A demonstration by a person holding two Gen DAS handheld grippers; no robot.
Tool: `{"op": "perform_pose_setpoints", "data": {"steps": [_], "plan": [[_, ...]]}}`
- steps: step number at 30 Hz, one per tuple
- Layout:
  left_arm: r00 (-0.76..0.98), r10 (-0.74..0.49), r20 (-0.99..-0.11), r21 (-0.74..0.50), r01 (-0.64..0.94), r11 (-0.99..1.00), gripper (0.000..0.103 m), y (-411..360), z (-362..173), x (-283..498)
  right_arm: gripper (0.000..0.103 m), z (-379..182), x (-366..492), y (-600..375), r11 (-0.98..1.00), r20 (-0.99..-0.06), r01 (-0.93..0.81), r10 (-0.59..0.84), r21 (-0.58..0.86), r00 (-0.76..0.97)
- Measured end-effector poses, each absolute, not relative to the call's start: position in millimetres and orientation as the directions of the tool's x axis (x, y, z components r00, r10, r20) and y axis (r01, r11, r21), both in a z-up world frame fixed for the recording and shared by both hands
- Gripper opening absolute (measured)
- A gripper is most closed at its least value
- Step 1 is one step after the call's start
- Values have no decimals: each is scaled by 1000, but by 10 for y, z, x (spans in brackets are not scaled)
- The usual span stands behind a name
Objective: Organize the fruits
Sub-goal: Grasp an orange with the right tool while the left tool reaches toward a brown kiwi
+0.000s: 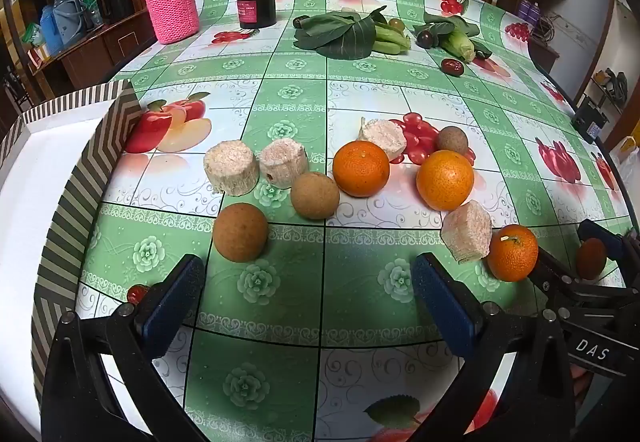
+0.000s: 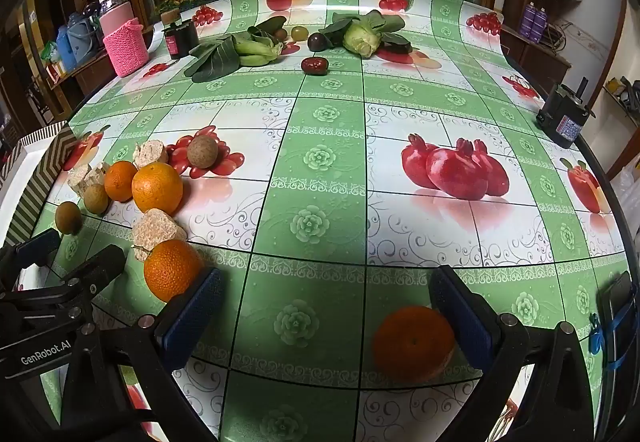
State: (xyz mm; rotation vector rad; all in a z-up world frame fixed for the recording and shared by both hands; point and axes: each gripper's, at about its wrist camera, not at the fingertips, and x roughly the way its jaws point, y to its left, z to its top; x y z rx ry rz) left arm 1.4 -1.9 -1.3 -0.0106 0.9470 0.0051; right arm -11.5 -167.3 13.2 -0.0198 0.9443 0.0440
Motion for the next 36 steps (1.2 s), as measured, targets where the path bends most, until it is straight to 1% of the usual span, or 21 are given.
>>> {"op": "perform_pose_setpoints", "data": {"steps": [9, 12, 16, 22, 27, 30, 33, 36], "plan": [[584, 0, -812, 0, -1, 1000, 103, -3, -1, 10, 103, 131, -121, -1679, 999, -811, -36, 27, 7, 584], [556, -25, -831, -3, 42, 999, 103, 6, 10, 23, 103, 132, -127, -1691, 999, -812, -37, 27, 7, 583], [537, -32, -843, -7, 48, 999, 103, 73, 53, -70, 103, 173, -184, -1699, 999, -821, -47, 30, 4, 570], [595, -74, -800, -13, 106, 994, 103, 280, 285, -427, 103, 424, -518, -1869, 993, -762, -100, 114, 65, 638], [604, -123, -788, -52, 134, 990, 103, 475, 414, -631, 103, 572, -720, -1993, 975, -729, -168, 222, 148, 648], [604, -135, -785, -62, 140, 988, 103, 553, 451, -714, 103, 611, -834, -2019, 971, -719, -186, 235, 148, 654], [602, -113, -790, -51, 119, 992, 103, 603, 444, -725, 103, 619, -896, -2032, 972, -718, -187, 233, 144, 656], [603, -117, -789, -59, 115, 992, 103, 614, 456, -718, 103, 633, -914, -2061, 974, -721, -183, 222, 133, 656]]}}
